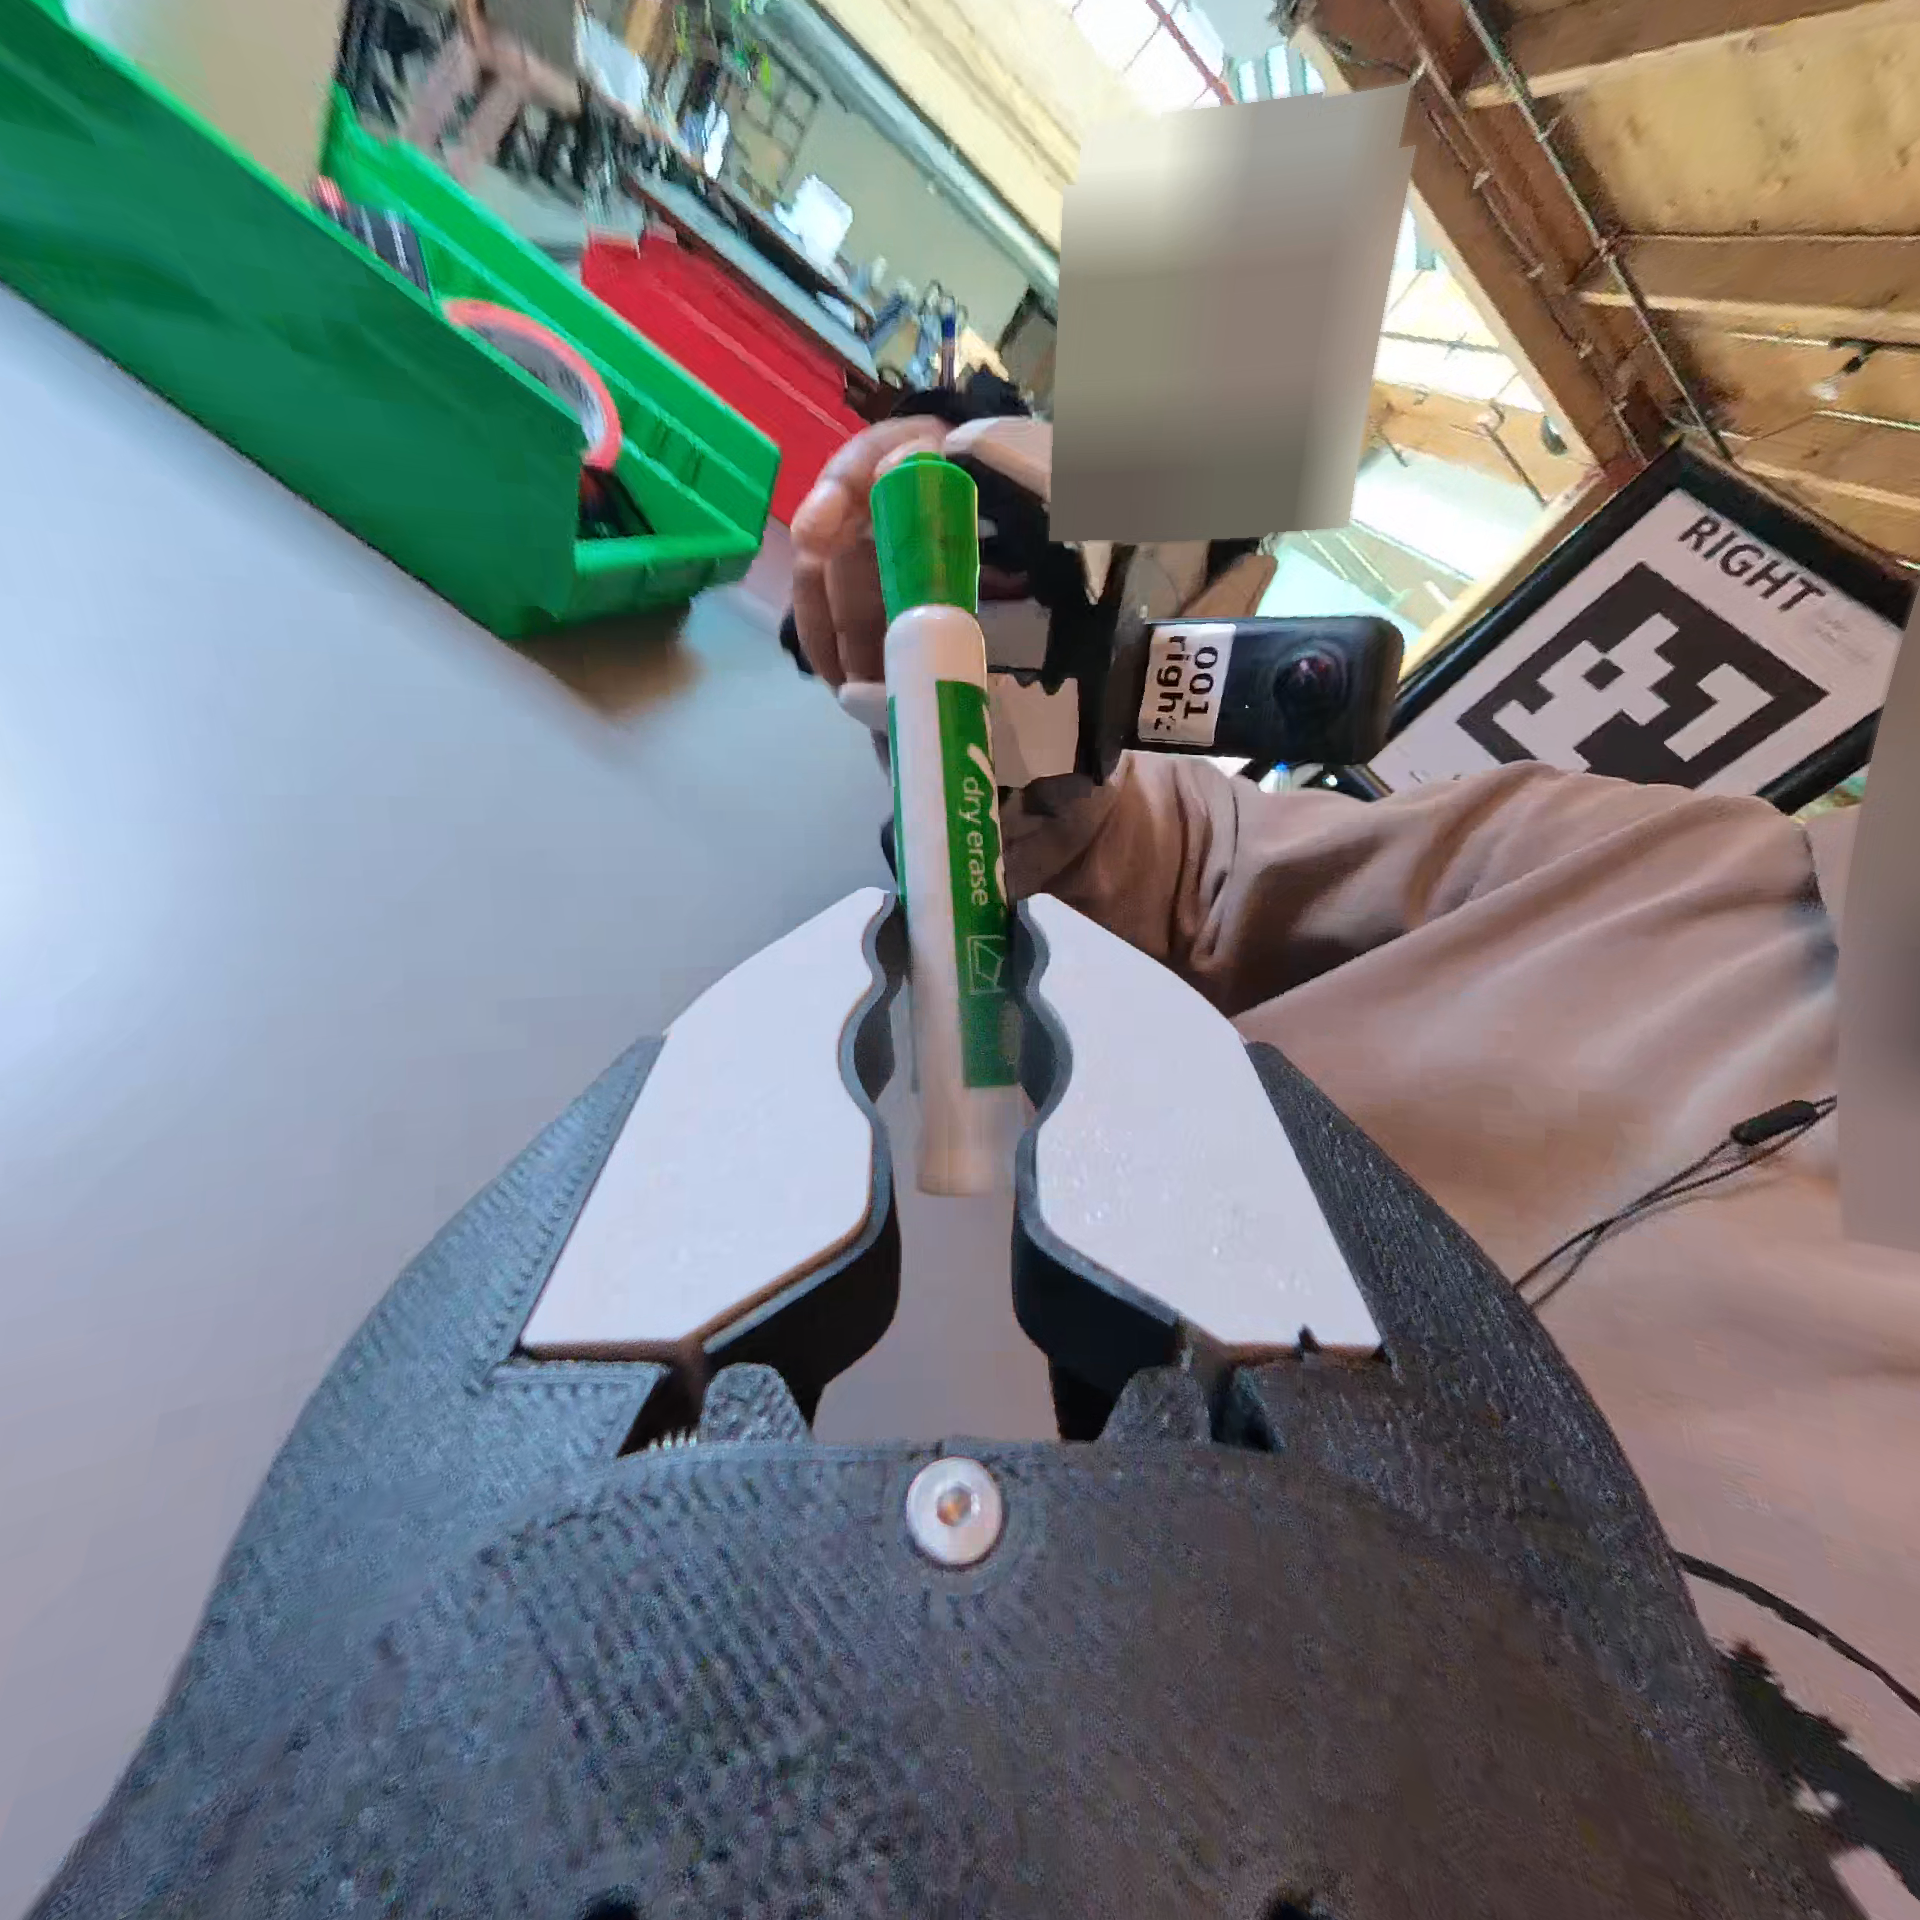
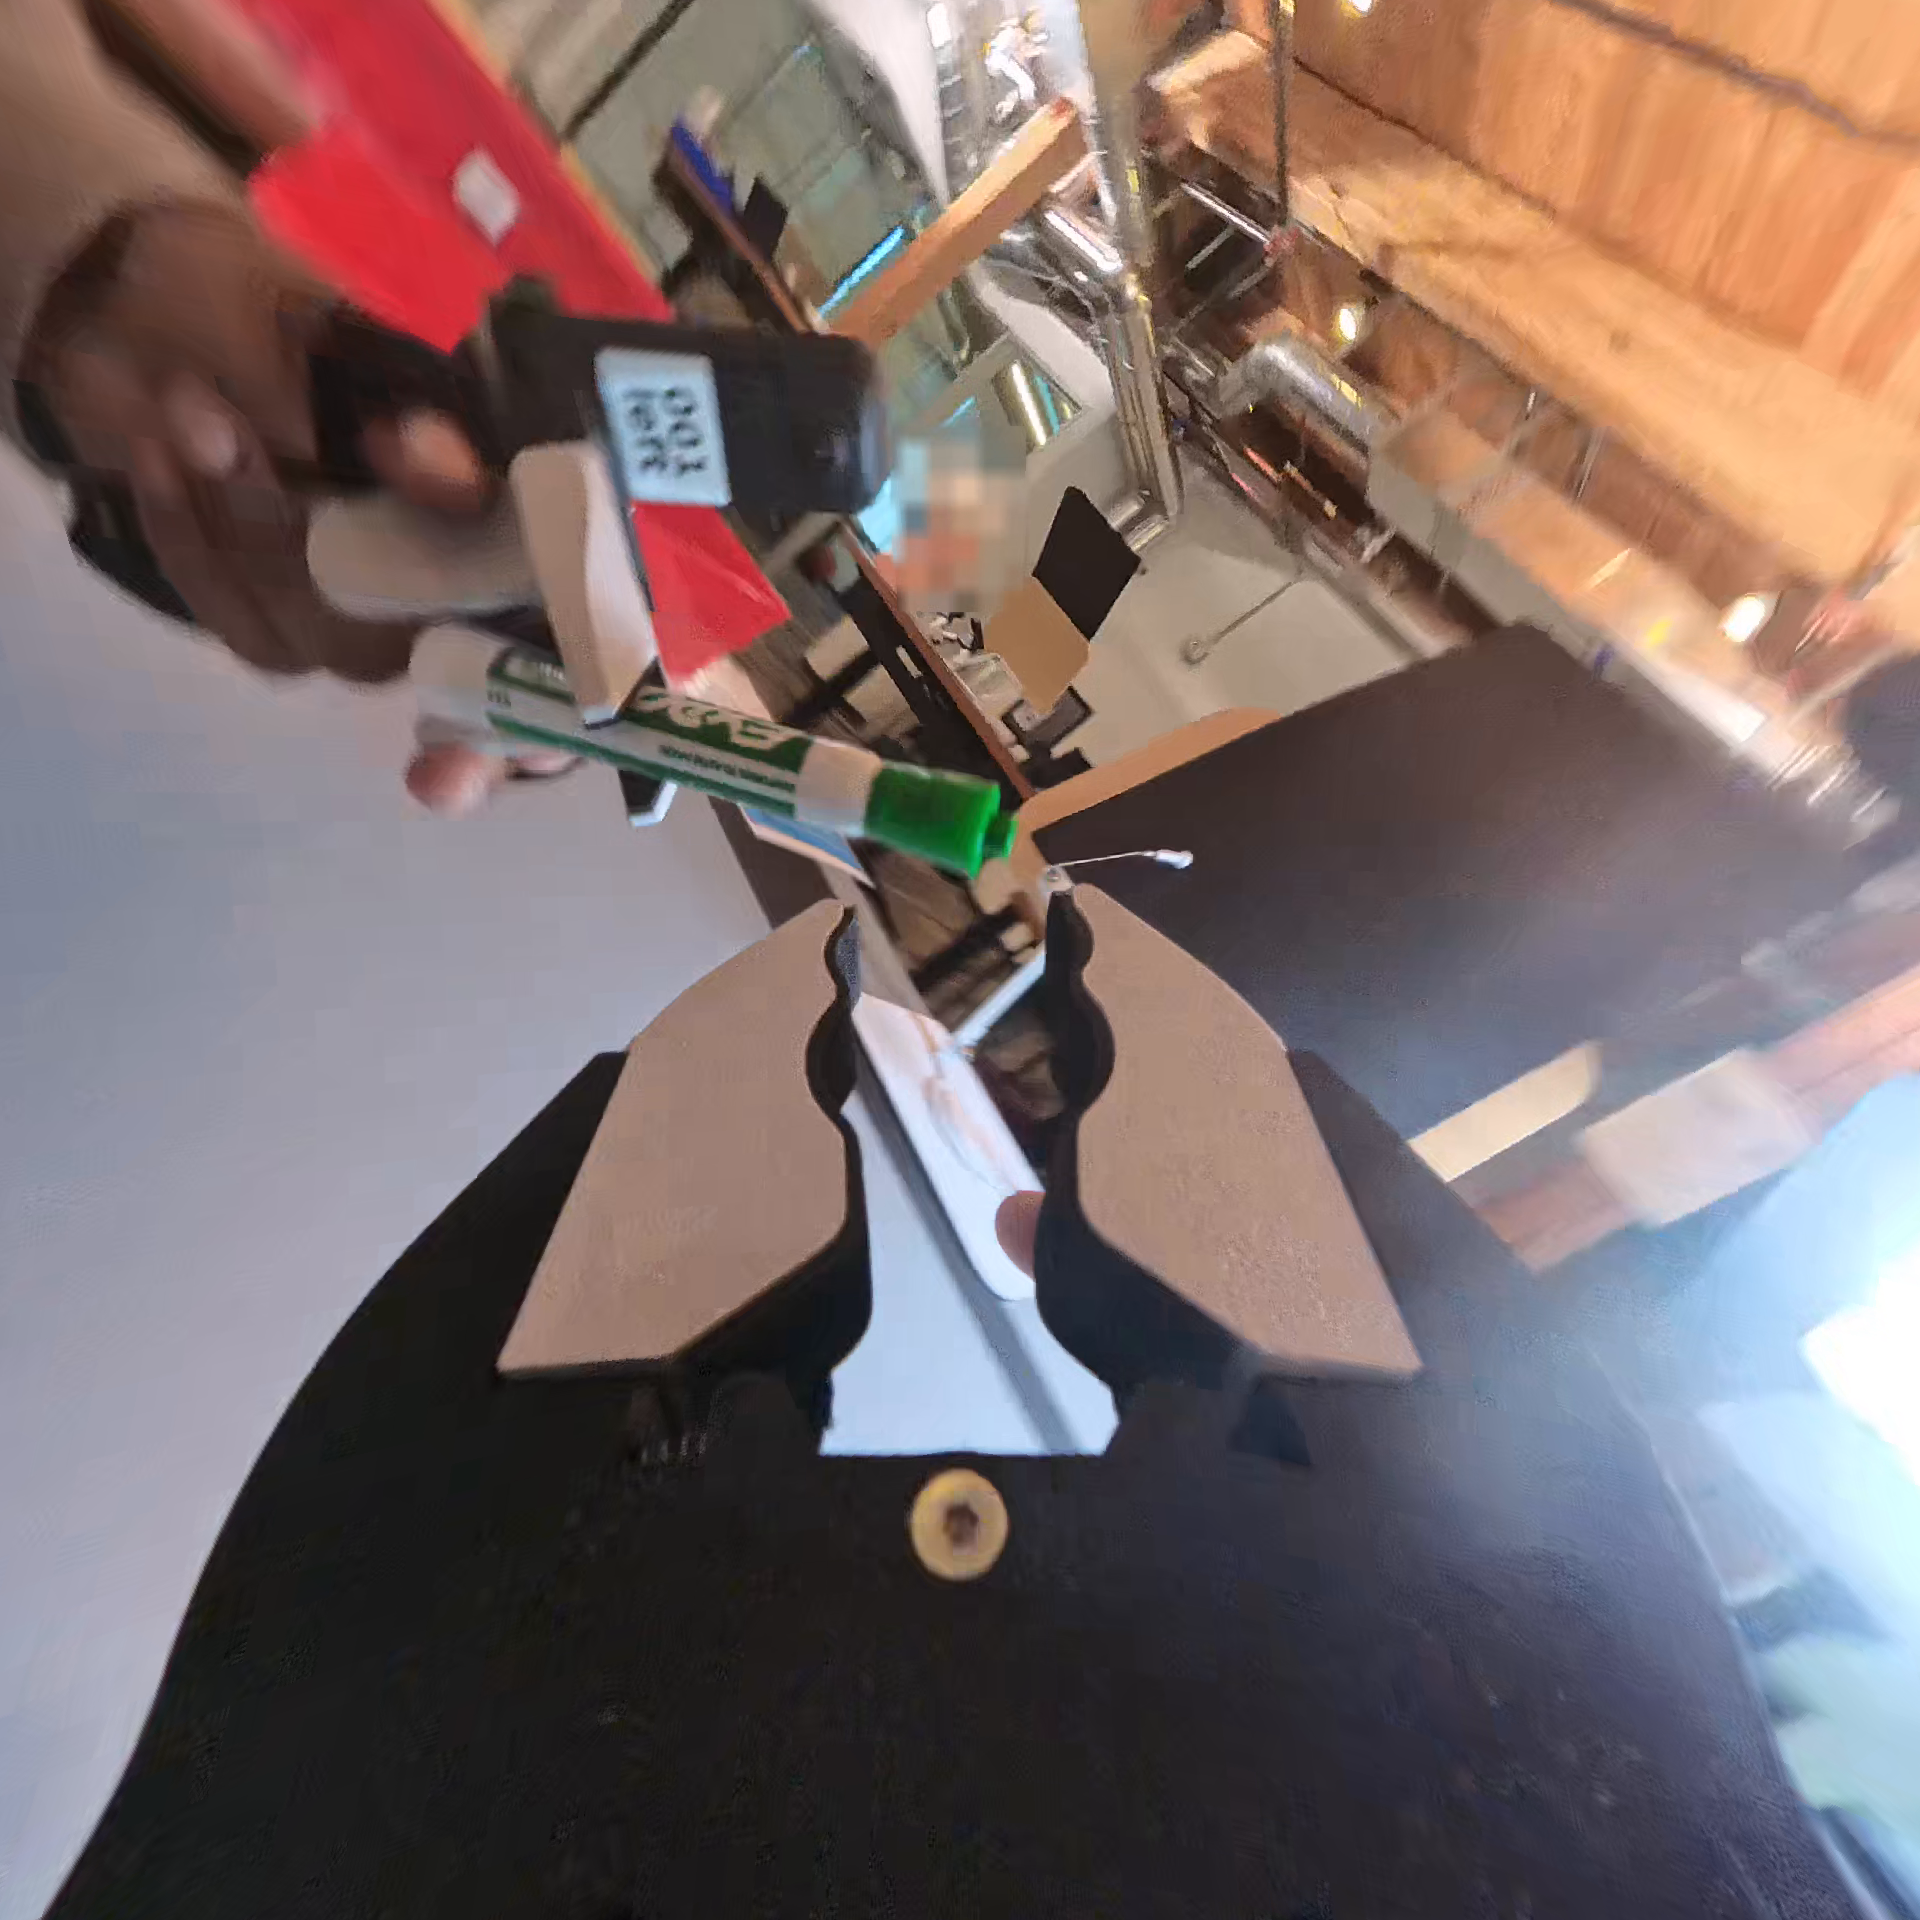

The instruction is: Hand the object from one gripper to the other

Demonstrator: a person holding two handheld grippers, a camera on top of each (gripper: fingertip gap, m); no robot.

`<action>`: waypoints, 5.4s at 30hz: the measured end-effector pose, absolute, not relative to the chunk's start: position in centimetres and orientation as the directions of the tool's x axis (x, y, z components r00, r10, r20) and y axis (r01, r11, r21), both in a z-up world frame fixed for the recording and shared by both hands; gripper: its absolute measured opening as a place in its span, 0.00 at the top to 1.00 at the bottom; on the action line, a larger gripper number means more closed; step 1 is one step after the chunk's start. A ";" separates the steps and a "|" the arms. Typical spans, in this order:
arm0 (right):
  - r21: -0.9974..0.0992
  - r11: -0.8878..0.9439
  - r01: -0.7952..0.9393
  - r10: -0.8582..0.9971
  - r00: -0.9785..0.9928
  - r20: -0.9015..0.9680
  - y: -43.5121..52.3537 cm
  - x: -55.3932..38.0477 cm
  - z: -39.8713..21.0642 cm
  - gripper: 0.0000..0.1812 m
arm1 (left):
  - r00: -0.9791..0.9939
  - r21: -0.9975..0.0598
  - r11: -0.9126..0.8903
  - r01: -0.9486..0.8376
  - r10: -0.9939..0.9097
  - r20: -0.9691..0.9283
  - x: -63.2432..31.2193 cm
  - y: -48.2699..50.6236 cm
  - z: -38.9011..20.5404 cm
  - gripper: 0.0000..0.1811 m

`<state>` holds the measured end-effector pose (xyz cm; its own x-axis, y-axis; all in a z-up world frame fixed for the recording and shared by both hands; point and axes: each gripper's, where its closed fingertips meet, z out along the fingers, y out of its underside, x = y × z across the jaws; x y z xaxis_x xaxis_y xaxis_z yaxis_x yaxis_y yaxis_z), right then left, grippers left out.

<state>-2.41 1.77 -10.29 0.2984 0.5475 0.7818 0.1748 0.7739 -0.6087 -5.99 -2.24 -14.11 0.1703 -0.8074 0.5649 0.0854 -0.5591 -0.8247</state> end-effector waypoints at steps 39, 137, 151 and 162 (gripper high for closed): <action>-0.017 0.979 0.202 -0.011 0.136 0.991 -6.0 -6.2 -13.7 0.89 | -0.044 -0.588 -0.738 0.331 -0.634 0.772 -4.5 -1.9 -12.7 0.89; -0.968 -0.064 0.241 0.971 -0.210 -0.117 -0.5 -1.1 -12.0 0.90 | 0.433 -0.859 0.087 -0.505 -0.835 -0.339 -8.7 -2.9 -13.5 0.76; -0.996 -0.088 0.027 0.965 -0.244 -0.092 -1.4 -1.0 -9.0 0.81 | 0.381 -0.953 0.014 -0.303 -0.915 -0.135 -6.9 -3.8 -12.8 0.90; -0.940 -0.225 -0.257 0.958 -0.234 -0.165 -4.5 -3.8 -6.7 0.68 | 0.088 -0.903 -0.328 0.276 -0.927 0.364 -3.6 -5.0 -10.2 0.90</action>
